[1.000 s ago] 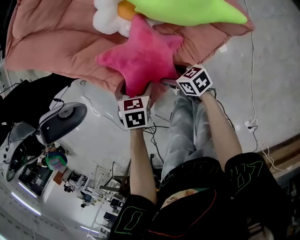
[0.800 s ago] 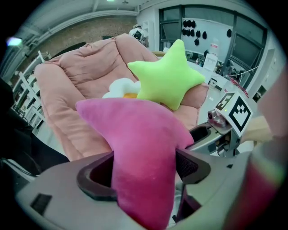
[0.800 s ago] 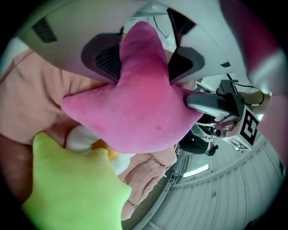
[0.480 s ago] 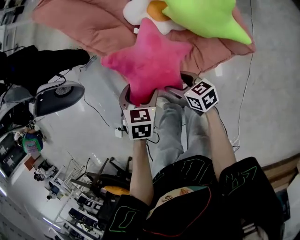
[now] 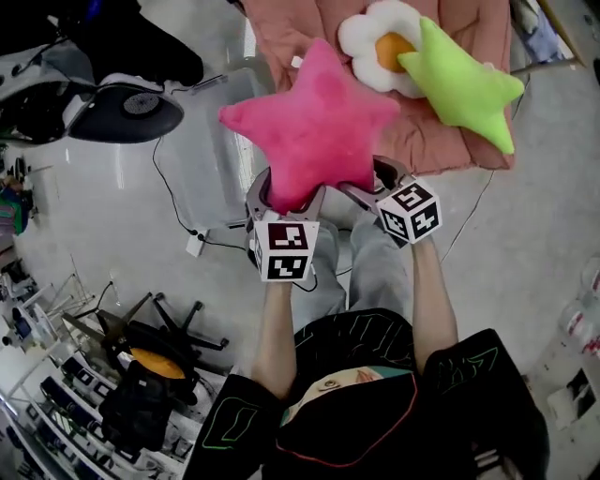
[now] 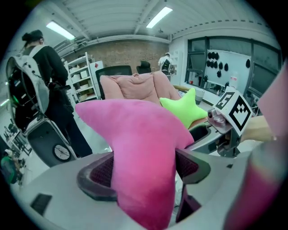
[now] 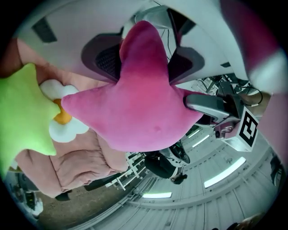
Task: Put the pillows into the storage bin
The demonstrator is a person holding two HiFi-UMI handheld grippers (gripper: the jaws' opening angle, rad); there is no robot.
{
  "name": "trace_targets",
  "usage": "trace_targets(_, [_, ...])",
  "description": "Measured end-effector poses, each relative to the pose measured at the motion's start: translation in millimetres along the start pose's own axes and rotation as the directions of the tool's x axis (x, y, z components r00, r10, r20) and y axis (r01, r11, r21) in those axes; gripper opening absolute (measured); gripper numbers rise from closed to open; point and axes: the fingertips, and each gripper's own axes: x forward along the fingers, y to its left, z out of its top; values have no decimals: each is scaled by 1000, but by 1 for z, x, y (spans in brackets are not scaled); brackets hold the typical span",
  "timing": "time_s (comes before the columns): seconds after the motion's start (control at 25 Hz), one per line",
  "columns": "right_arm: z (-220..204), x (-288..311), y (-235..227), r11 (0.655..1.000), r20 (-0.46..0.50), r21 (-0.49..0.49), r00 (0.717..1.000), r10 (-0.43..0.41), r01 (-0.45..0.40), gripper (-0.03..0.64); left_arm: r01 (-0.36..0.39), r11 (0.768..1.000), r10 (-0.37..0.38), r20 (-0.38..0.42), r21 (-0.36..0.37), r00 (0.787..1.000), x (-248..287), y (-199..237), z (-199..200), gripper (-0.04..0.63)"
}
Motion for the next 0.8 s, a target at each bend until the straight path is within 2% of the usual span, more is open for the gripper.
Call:
trace_targets(0.2, [27, 16, 42, 996, -64, -87, 998, 20, -26, 316, -34, 995, 38, 44, -94, 998, -37, 38, -10, 396])
trace_targets(0.36, [51, 39, 72, 982, -119, -178, 992, 44, -65, 316, -71, 980, 88, 81, -186, 993, -61, 73, -22, 397])
trace_targets(0.56, [61, 84, 112, 954, -216, -269, 973, 78, -136, 316, -120, 941, 156, 89, -317, 984, -82, 119, -58, 399])
trace_targets(0.8, [56, 144, 162, 914, -333, -340, 937, 102, -221, 318, -159, 878, 214, 73, -452, 974, -99, 171, -117, 400])
